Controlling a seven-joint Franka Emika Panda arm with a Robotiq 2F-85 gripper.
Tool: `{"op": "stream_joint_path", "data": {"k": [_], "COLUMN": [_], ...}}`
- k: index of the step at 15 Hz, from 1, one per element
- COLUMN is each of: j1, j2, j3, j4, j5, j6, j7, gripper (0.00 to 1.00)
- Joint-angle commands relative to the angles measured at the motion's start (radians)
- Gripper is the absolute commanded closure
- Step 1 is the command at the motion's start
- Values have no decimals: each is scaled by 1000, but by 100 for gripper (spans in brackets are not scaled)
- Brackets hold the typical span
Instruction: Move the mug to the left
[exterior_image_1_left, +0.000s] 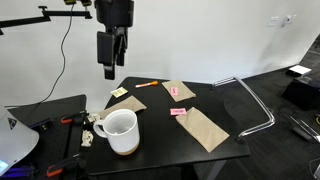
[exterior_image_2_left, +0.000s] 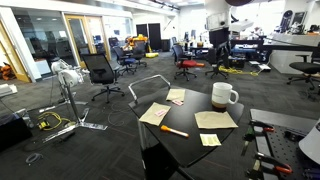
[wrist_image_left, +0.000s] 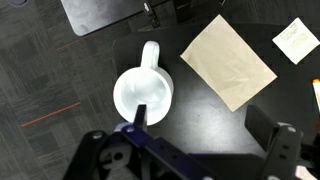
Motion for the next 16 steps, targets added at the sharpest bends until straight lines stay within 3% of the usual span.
{"op": "stream_joint_path", "data": {"k": [1, 16], "j1": [-23, -70], "j2": [-30, -36], "j3": [14, 6], "j4": [-52, -152], "j5": [-1, -9], "j6": [30, 193], "j7": [66, 109], "gripper": [0, 0]}}
